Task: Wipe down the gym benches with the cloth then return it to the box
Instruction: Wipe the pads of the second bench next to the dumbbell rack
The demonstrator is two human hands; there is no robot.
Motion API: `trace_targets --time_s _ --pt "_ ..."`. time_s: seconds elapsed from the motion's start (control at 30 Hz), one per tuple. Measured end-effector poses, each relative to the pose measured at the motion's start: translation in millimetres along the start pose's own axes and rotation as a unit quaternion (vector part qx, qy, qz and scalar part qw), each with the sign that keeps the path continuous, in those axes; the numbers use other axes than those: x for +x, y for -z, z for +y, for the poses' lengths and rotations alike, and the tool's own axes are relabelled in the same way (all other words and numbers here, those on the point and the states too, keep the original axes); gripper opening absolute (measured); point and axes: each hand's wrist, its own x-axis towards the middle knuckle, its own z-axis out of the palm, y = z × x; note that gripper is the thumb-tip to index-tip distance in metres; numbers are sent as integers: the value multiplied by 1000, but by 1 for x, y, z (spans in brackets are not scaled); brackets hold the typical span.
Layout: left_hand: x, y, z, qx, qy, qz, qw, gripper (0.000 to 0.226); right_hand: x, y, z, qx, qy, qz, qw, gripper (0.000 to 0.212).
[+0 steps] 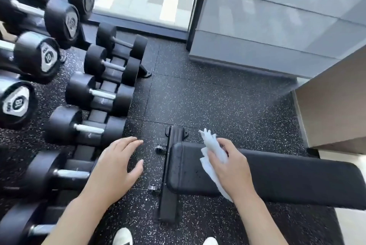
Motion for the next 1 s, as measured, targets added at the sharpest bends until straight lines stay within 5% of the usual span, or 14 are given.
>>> trace_targets --time_s 0.27,0.73,0.9,1.0 --pt "23 -163 -41 -23 7 -61 998 58 67 -94 95 -5 42 -103 994 32" --pt "11 -368 -107 -41 62 -105 992 111 165 -266 205 -235 153 -50 959 40" --pt "-9 -417 -112 -97 80 -89 988 134 128 -301 234 -247 244 23 938 32" --pt "-14 -431 -120 -131 96 -85 983 125 76 -299 262 -227 290 20 929 37"
